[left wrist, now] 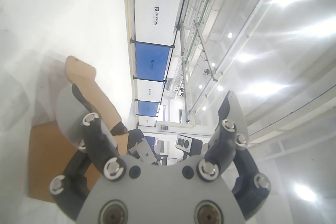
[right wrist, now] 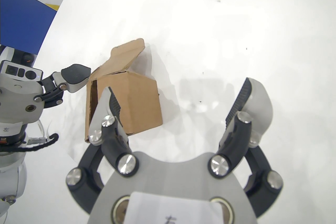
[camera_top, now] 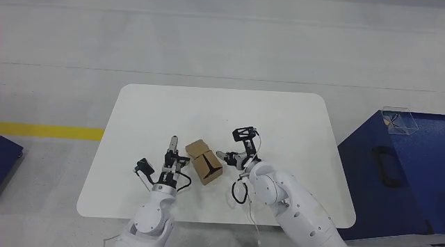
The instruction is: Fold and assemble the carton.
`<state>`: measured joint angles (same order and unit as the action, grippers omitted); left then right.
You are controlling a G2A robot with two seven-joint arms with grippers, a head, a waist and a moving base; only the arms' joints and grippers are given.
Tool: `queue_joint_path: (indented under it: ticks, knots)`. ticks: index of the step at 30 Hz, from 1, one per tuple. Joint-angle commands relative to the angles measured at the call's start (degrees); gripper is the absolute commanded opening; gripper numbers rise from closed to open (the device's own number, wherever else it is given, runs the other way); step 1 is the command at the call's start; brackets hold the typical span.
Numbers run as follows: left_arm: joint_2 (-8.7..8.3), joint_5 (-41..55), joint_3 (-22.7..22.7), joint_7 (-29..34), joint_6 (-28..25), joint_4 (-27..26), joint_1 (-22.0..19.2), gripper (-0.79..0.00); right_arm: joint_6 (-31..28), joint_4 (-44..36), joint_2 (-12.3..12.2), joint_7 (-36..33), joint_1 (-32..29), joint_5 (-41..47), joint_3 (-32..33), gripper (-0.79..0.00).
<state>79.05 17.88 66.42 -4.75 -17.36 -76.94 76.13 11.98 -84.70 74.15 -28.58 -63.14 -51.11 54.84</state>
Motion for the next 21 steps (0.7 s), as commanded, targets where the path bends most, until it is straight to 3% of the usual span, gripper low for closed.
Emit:
queue_joint_path:
  ticks: [1, 6, 10, 11, 13, 17, 21]
  knots:
    - [0.0, -0.1, 0.0, 0.0, -0.2, 0.0, 0.0, 0.0, 0.0, 0.0, 0.0, 0.0, 0.0, 0.0, 0.0, 0.0]
    - [-0.25, -1.5, 1.2, 0.9, 2.2, -0.7, -0.2, 0.0, -0.1, -2.2, -0.6, 3.6, -2.3, -3.2, 2.4, 0.0]
    - [-0.12, -4.3, 1.3, -0.4, 6.7, 2.2, -2.7, 0.0, 0.1, -4.5, -1.0, 3.5, -4.5, -3.4, 4.4, 0.0]
    - [0.01, -4.9, 0.9, -0.9, 6.7, 3.1, -3.2, -0.08, 0.1, -4.7, -1.0, 3.3, -4.7, -3.6, 4.5, 0.0]
    - [0.28, -6.0, -0.1, -0.4, 8.2, 5.1, -4.7, -0.409, 0.1, -4.9, -1.0, 3.4, -5.1, -4.0, 4.7, 0.0]
    - [0.69, -12.1, -2.3, -1.8, 11.7, 8.2, -7.3, -0.545, 0.2, -5.0, -0.9, 3.7, -5.7, -4.5, 4.8, 0.0]
    - [1.03, -12.5, -2.9, -0.9, 15.2, 9.1, -8.5, -0.566, 0.2, -5.3, -0.8, 4.0, -6.3, -4.8, 5.0, 0.0]
